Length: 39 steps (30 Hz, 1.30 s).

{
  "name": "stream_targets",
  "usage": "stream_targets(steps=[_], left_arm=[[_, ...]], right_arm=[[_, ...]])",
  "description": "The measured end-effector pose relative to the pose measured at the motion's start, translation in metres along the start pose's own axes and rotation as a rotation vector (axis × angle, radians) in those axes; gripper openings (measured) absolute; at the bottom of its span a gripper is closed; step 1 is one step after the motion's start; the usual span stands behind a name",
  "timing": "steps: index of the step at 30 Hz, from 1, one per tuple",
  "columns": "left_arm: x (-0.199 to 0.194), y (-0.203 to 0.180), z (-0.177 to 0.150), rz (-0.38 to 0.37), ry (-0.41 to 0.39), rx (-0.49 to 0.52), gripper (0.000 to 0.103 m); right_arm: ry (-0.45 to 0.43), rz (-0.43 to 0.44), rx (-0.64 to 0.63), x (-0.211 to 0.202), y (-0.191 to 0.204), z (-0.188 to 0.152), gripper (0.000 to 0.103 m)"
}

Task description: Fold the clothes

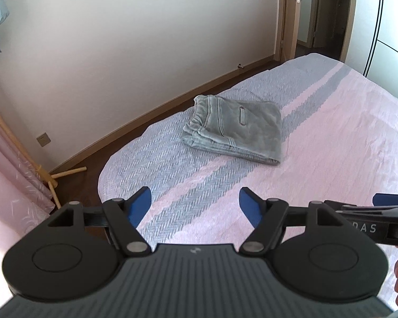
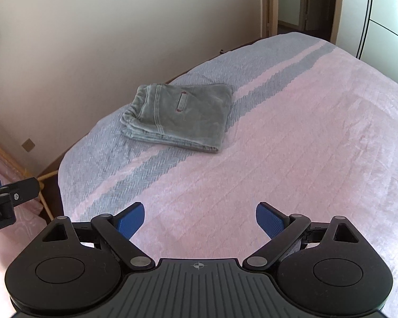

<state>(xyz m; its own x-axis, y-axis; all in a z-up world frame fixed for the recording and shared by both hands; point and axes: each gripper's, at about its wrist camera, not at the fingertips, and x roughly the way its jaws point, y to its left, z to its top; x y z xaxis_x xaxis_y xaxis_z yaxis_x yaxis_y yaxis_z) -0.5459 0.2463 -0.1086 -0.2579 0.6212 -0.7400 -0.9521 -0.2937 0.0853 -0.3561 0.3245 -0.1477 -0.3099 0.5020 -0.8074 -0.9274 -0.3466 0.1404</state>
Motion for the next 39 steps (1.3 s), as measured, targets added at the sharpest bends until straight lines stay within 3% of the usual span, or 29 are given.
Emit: stream_targets(steps=[13,39], left_arm=[[0.005,0.001,-0.022,0.008,0.061,0.002,0.07],[0.091,-0.002,0.016,-0.042,0.152,0.066,0.07]], right_arm=[[0.047,0.018,-0.016,-0.005,0.008,-0.009,0.094],[0.133,-0.054,0.013,0.061,0.011,0.026,0.094]])
